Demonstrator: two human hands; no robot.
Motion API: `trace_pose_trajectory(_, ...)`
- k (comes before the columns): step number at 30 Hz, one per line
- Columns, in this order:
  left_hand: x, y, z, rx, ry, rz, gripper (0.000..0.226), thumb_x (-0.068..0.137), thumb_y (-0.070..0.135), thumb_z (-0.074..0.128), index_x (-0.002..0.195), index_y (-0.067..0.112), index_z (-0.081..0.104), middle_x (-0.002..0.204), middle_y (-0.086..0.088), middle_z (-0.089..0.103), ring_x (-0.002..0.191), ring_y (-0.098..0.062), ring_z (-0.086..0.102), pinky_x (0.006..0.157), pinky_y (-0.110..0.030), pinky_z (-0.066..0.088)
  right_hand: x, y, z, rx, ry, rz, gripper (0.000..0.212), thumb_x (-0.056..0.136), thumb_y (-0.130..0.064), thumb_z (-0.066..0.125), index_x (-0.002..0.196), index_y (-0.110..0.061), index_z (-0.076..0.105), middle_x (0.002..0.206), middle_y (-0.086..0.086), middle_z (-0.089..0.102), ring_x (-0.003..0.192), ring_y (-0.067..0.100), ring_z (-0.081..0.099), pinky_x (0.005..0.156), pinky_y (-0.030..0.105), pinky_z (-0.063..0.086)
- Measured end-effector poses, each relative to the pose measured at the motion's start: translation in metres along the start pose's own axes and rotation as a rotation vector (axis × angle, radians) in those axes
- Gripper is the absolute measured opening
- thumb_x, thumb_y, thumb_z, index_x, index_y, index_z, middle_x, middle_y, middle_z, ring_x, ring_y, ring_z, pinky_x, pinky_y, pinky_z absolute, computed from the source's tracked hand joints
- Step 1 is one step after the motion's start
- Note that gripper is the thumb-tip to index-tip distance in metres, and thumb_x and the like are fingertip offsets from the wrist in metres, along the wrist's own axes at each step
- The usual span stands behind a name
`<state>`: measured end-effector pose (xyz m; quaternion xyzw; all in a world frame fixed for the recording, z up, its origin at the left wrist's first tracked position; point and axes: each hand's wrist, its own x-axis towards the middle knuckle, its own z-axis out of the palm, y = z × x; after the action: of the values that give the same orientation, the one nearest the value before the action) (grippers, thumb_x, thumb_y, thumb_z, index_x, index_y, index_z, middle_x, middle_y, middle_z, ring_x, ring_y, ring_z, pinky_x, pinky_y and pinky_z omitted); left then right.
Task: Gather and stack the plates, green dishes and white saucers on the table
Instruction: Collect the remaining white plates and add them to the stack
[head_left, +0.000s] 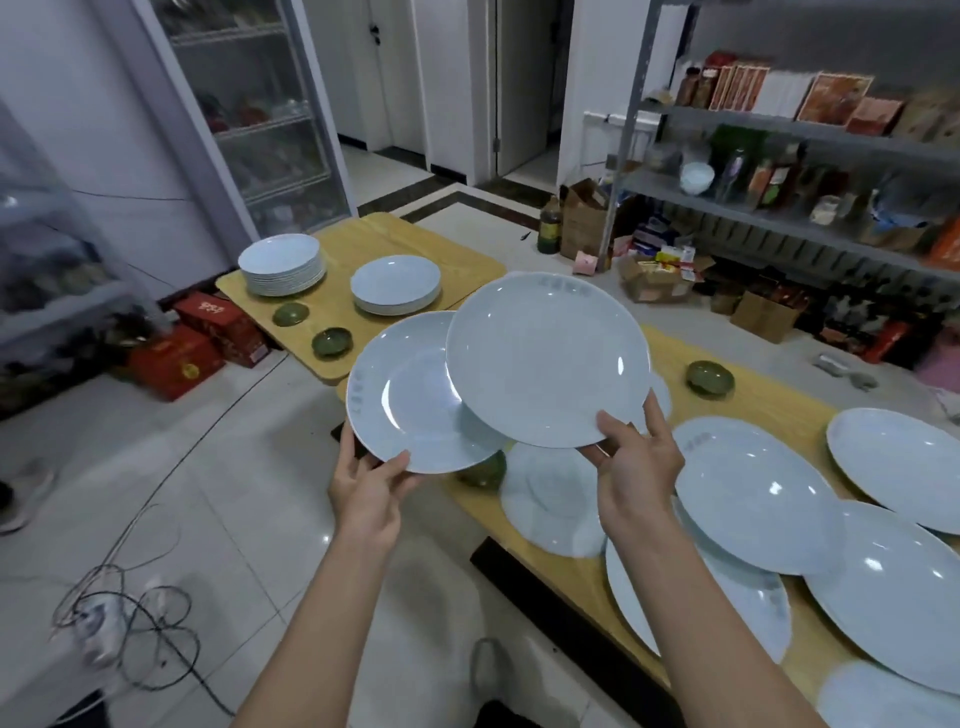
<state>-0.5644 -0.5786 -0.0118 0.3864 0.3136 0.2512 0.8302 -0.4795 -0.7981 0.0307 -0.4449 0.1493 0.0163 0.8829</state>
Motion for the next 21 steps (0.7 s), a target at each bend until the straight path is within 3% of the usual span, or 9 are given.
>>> trace_pose_trajectory(4,0.059,0.009,0.019,0.024,0.022,-0.026,0.084,0.079,-0.02,0.065,0.143,0.031,0.049,0.122,0.0,0.067,0.102,-0.024,0.069,0.081,-0.052,0.059,0.046,0.017,0.038,0.014,-0.01,0.011,0.067,0.086,0.01,0.063,0.143,-0.024,0.053,0.106,0.006,0.076,0.09,0.022,0.072,0.067,0.031,0.06)
trace_pose_trajectory(10,0.138,0.029,0.044,0.024,0.08,-0.045,0.087,0.079,-0.02,0.066,0.149,0.026,0.042,0.125,-0.006,0.066,0.101,-0.029,0.07,0.06,-0.032,0.06,0.104,0.037,0.094,0.019,0.009,0.041,0.068,0.085,0.01,0.065,0.143,-0.023,0.053,0.098,0.003,0.077,0.078,0.016,0.072,0.068,0.032,0.061)
trace_pose_trajectory(17,0.233,0.044,0.058,0.01,0.067,-0.071,0.088,0.079,-0.023,0.062,0.149,0.026,0.041,0.125,-0.01,0.066,0.103,-0.028,0.069,0.07,-0.045,0.062,0.151,0.061,0.145,-0.001,0.054,0.033,0.068,0.084,0.012,0.065,0.141,-0.022,0.054,0.099,0.0,0.077,0.084,0.019,0.073,0.067,0.033,0.061)
trace_pose_trajectory(21,0.301,0.052,0.056,0.04,0.05,-0.104,0.085,0.079,-0.02,0.066,0.147,0.026,0.046,0.122,-0.006,0.068,0.093,-0.023,0.073,0.067,-0.04,0.062,0.177,0.087,0.181,-0.009,0.103,0.015,0.066,0.085,0.012,0.064,0.141,-0.022,0.055,0.091,-0.007,0.078,0.089,0.021,0.072,0.067,0.032,0.061)
